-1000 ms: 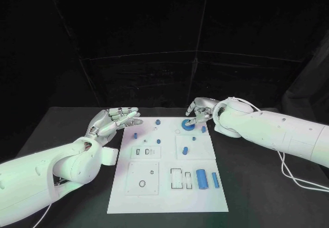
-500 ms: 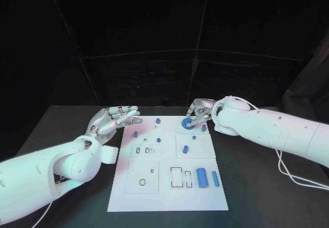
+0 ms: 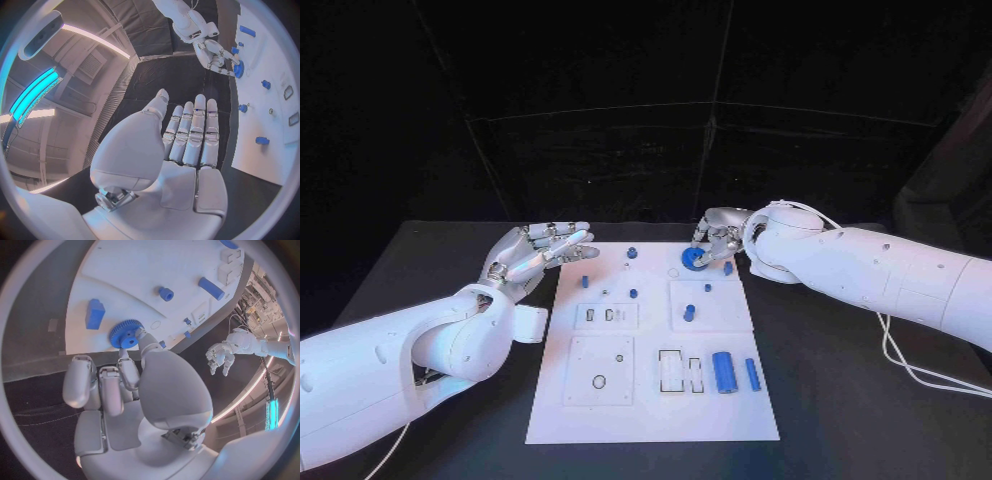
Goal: Assemble the parts on the task board
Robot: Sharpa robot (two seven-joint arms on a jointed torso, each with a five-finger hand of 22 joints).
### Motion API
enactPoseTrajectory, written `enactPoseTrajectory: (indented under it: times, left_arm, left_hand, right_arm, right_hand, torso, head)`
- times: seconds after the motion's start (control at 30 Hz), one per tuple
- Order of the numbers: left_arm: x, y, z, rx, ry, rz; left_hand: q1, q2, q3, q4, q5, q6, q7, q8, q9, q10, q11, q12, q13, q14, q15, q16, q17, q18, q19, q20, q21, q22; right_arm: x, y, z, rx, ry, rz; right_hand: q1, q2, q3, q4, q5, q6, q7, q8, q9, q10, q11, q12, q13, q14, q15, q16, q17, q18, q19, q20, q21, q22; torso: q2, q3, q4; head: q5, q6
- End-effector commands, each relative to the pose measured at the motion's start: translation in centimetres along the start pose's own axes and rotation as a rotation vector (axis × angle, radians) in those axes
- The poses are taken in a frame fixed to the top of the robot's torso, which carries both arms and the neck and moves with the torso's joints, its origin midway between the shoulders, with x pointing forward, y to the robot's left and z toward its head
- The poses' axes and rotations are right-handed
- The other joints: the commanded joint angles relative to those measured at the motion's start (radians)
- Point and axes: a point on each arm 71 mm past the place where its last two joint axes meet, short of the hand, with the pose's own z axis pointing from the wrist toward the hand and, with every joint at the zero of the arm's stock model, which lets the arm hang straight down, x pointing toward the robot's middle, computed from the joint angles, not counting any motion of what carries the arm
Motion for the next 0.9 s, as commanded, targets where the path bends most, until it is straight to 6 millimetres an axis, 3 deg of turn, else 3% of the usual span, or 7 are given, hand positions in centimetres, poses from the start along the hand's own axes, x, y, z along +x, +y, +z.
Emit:
enactPoseTrajectory:
  times: [0.03,0.23,0.37,0.57,0.9]
  left_arm:
    - [0.2,-0.1,0.1,0.007,0.016,-0.003]
    - [0.1,-0.1,0.1,0.007,0.015,-0.003]
    - [0.1,-0.1,0.1,0.006,0.015,-0.003]
    - [0.1,-0.1,0.0,0.006,0.015,-0.003]
    - [0.1,-0.1,0.0,0.004,0.021,-0.007]
  left_hand:
    - [0.0,0.009,0.001,-0.006,-0.001,0.001,0.003,-0.007,-0.001,0.0,0.004,-0.006,-0.001,0.007,0.002,-0.006,0.001,0.007,0.005,-0.002,-0.004,-0.001]
    - [0.001,0.01,0.002,-0.007,-0.001,0.002,0.002,-0.007,-0.001,0.001,0.004,-0.007,-0.001,0.008,0.002,-0.007,0.002,0.007,0.006,-0.002,-0.005,-0.002]
    - [0.001,0.01,0.002,-0.007,-0.001,0.002,0.002,-0.007,-0.001,0.001,0.004,-0.007,-0.001,0.008,0.002,-0.007,0.002,0.007,0.006,-0.002,-0.005,-0.002]
    - [0.001,0.01,0.002,-0.007,-0.001,0.002,0.002,-0.007,-0.001,0.001,0.004,-0.007,-0.001,0.008,0.002,-0.007,0.002,0.007,0.006,-0.002,-0.005,-0.002]
    - [0.005,0.014,0.005,-0.013,-0.001,0.004,-0.001,-0.009,-0.001,0.004,0.002,-0.009,-0.001,0.009,0.001,-0.011,0.002,0.008,0.008,-0.002,-0.008,-0.004]
  right_arm:
    - [0.1,0.2,0.1,-0.008,0.013,-0.02]
    - [-0.2,0.4,0.2,-0.02,-0.04,-0.065]
    - [-0.5,0.8,0.1,-0.045,-0.096,-0.098]
    - [-0.6,1.9,-0.2,-0.105,-0.147,-0.112]
    - [-0.5,5.0,-1.0,-0.192,-0.211,-0.106]
  right_hand:
    - [0.011,0.001,0.005,-0.004,-0.006,0.011,-0.002,0.007,0.002,0.005,-0.003,0.003,0.002,0.075,0.001,0.005,0.107,-0.013,0.003,0.003,0.006,0.002]
    - [0.058,0.051,0.07,-0.033,-0.094,0.088,-0.019,0.047,0.011,0.024,-0.018,0.029,0.032,0.075,-0.011,0.005,0.111,-0.015,0.007,-0.006,0.012,0.013]
    - [0.078,0.071,0.113,-0.052,-0.104,0.132,-0.034,0.064,0.016,0.038,-0.031,0.046,0.052,0.076,-0.021,0.006,0.114,-0.017,0.013,-0.015,0.018,0.028]
    - [0.052,0.068,0.148,-0.053,-0.09,0.16,-0.044,0.063,0.015,0.048,-0.04,0.055,0.065,0.077,-0.03,0.007,0.118,-0.02,0.02,-0.025,0.025,0.043]
    - [-0.007,0.036,0.171,-0.038,-0.083,0.174,-0.047,0.035,0.008,0.051,-0.043,0.051,0.068,0.077,-0.033,0.007,0.119,-0.022,0.023,-0.03,0.028,0.048]
  torso:
    - [0.0,0.0003,-0.0001]
    - [0.0,-0.0001,0.0005]
    - [0.0,-0.0001,0.0004]
    - [0.0,0.0001,0.0005]
    - [-0.001,-0.0013,0.002]
  head:
    - [0.0,-0.001]
    - [-0.001,-0.004]
    - [-0.001,-0.005]
    - [0.0,-0.004]
    - [0.004,-0.001]
